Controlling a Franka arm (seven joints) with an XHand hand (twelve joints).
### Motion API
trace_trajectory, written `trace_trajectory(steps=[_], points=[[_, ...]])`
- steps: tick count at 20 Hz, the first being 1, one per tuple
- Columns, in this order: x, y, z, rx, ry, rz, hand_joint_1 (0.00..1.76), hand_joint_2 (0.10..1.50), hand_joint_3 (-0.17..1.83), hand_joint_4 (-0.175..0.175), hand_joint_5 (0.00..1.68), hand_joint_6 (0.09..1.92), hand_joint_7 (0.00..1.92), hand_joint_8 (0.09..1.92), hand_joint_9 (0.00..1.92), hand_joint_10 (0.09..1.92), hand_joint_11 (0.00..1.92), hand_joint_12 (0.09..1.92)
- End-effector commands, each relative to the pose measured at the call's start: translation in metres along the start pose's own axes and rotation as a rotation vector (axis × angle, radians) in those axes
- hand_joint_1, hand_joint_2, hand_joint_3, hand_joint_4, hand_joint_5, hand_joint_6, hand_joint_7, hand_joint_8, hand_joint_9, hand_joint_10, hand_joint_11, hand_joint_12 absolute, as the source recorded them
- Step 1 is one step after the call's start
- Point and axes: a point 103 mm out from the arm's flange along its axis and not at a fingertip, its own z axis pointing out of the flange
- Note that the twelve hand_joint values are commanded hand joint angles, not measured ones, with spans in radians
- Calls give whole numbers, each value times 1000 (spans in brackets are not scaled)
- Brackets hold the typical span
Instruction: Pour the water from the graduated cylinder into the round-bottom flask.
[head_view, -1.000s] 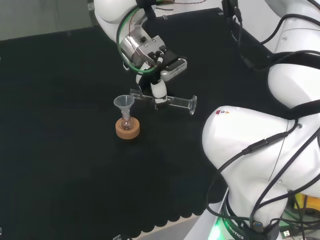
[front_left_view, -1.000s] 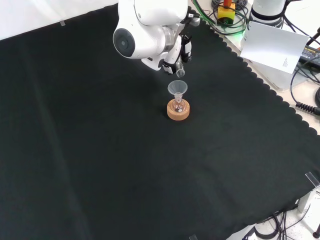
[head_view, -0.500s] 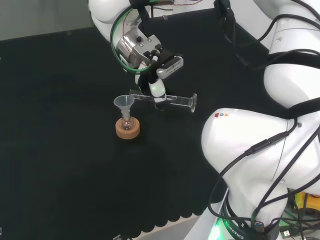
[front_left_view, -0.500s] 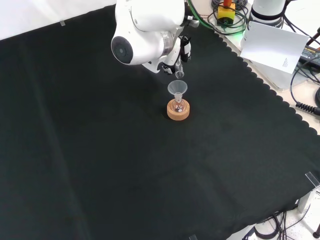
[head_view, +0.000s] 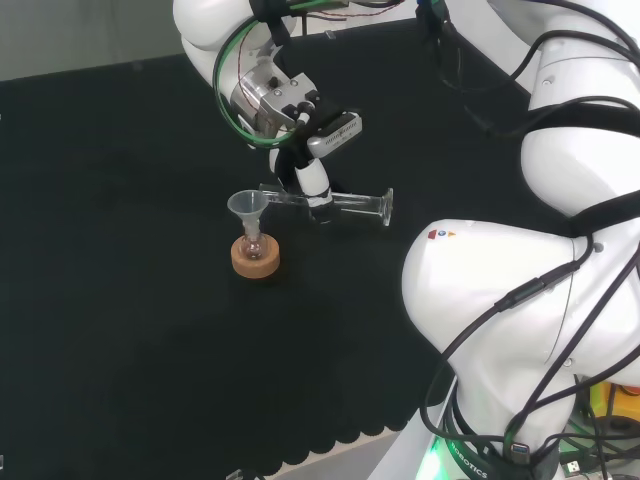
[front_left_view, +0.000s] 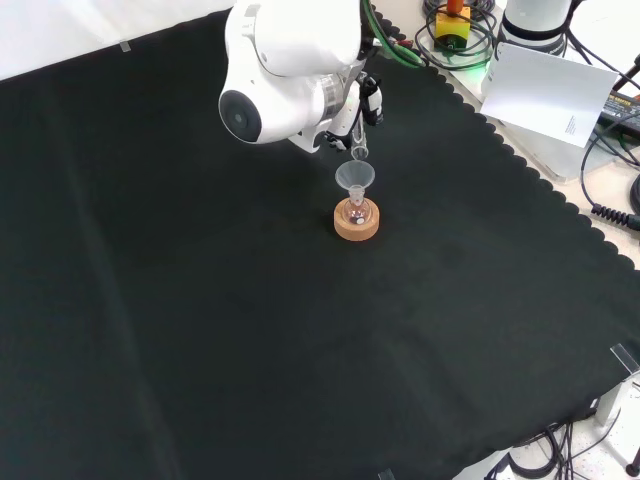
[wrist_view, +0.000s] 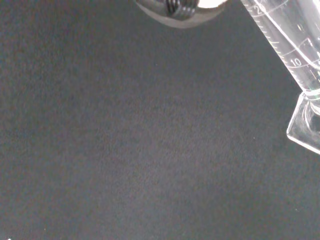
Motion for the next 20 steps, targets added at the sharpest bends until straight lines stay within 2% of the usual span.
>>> trace_trajectory(steps=[1,20], points=[[0,-1,-1,8,3,9,1385,1086,0,-175,974,985,878,1072,1160,836,1135,848],[4,-2,-11,44,-5,18,1385,1087,0,-175,971,990,876,1075,1156,844,1136,843]])
